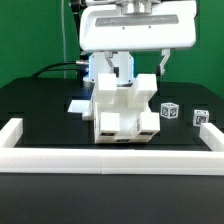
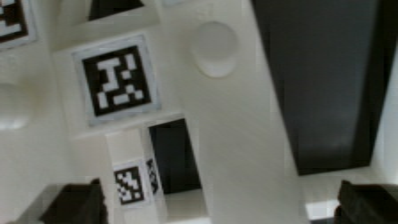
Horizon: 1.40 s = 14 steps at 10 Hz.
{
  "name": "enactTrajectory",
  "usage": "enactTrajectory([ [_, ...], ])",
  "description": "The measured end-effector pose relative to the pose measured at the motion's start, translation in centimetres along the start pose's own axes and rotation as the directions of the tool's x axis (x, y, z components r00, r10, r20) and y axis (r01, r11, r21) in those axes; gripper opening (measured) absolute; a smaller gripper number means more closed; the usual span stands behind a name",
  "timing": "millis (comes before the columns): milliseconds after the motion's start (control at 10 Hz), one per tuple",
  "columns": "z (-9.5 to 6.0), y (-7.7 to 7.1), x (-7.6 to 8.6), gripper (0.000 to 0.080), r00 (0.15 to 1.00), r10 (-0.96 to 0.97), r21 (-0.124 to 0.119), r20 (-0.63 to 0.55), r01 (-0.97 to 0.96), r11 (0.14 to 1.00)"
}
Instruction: Assemble chair
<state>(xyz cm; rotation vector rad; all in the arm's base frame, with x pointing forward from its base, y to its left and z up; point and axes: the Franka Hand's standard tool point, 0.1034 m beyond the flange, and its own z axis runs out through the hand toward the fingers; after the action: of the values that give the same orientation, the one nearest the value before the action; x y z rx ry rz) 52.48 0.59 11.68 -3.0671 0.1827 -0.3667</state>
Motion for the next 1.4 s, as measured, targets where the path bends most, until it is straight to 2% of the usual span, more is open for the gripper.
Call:
enactTrajectory([
  [300,-0.1,1.2,0.4,0.0649,1.000,-0.030,-0.009,-0.006,0.030,1.000],
  [400,0.5,1.9,0.2,0.0649,0.999,-0.040,-0.016,0.003,0.040,0.999],
  [700,1.3,2.4,1.8,0.0649,0.999,-0.049,-0.024,-0.003,0.049,0.999],
  [1200,2.6,2.3,4.9,0.0649,0.997,-0.073,-0.037,-0.031,0.072,0.997],
  [1400,3.1,1.6,6.4,0.0649,0.995,-0.088,-0.037,-0.043,0.086,0.996],
])
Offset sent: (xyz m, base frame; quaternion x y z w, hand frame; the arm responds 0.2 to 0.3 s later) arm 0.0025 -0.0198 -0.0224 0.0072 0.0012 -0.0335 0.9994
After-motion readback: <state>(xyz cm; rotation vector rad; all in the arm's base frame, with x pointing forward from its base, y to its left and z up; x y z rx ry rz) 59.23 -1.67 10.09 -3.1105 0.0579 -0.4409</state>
